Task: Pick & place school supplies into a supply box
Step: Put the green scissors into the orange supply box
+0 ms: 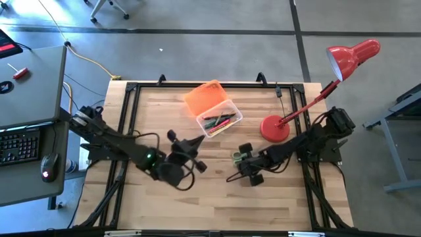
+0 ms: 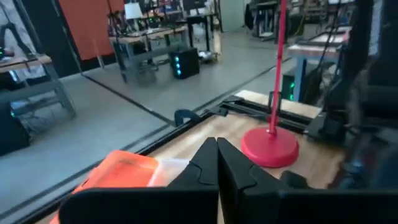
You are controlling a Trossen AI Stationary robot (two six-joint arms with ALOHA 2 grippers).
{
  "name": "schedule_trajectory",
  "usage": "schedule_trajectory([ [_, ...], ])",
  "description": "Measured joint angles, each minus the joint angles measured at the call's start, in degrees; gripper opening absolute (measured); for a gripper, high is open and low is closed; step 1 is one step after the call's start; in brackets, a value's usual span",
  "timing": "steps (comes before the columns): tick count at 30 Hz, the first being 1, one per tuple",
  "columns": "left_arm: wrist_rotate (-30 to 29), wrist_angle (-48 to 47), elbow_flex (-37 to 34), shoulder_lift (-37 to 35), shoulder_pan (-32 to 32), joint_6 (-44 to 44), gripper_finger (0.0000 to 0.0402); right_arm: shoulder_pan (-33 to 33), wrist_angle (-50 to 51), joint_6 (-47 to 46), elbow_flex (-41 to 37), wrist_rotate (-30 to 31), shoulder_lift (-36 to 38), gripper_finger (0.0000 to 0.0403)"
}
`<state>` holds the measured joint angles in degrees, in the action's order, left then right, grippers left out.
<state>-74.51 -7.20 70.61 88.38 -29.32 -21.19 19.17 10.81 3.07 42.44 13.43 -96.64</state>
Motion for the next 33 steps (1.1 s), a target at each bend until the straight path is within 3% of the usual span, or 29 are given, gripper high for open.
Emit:
schedule_trajectory([
  [6, -4.73, 1.66, -0.02, -0.20, -3.87, 1.51, 0.0043, -1.10, -0.90, 0.92, -0.04, 0.13, 0.28, 0.0021],
  [12, -8.62, 1.65, -0.02, -0.22, -4.90, 1.86, 0.0030, -1.21, -0.56, 2.04, 4.08, 0.47, 4.13, 0.0007],
  [19, -9.30, 1.15, 0.73, -0.22, -4.78, 1.88, 0.0029, -5.04, -1.30, 26.22, 13.08, 6.45, 6.40, 0.0004],
  [29, -7.22, 1.05, 1.81, -0.26, -4.81, 1.88, 0.0036, -23.40, -2.84, 38.25, 16.79, -10.20, 0.03, 0.0003],
  [33, -7.21, 1.00, 1.81, -0.26, -4.81, 1.88, 0.0025, -26.37, -5.47, 41.35, 16.69, -12.02, -3.26, 0.0003],
])
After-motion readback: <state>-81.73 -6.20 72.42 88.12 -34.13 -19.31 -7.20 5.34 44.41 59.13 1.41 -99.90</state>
